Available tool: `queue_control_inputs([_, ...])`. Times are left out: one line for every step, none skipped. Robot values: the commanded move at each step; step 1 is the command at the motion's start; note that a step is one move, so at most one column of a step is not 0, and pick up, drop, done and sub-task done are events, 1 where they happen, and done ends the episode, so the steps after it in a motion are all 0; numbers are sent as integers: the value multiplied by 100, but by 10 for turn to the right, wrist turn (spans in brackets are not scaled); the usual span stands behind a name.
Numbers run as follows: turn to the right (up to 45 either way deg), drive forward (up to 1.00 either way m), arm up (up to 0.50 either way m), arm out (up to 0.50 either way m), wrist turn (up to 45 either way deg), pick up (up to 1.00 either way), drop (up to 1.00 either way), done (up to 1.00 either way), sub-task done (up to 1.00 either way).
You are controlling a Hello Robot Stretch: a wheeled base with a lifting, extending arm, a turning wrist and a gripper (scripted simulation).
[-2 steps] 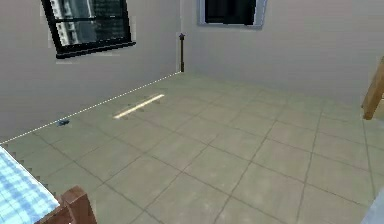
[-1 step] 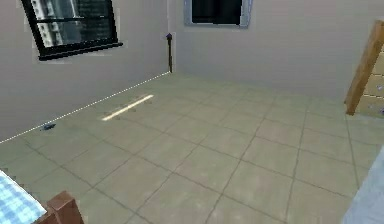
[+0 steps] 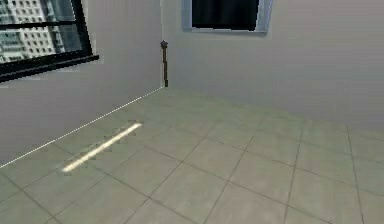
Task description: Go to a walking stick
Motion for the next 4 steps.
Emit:
queue_control_inputs([0,100,0,0,0,0,0,0,0])
queue_control_inputs([0,100,0,0,0,0,0,0,0])
queue_control_inputs([0,100,0,0,0,0,0,0,0])
queue_control_inputs([-60,0,0,0,0,0,0,0,0])
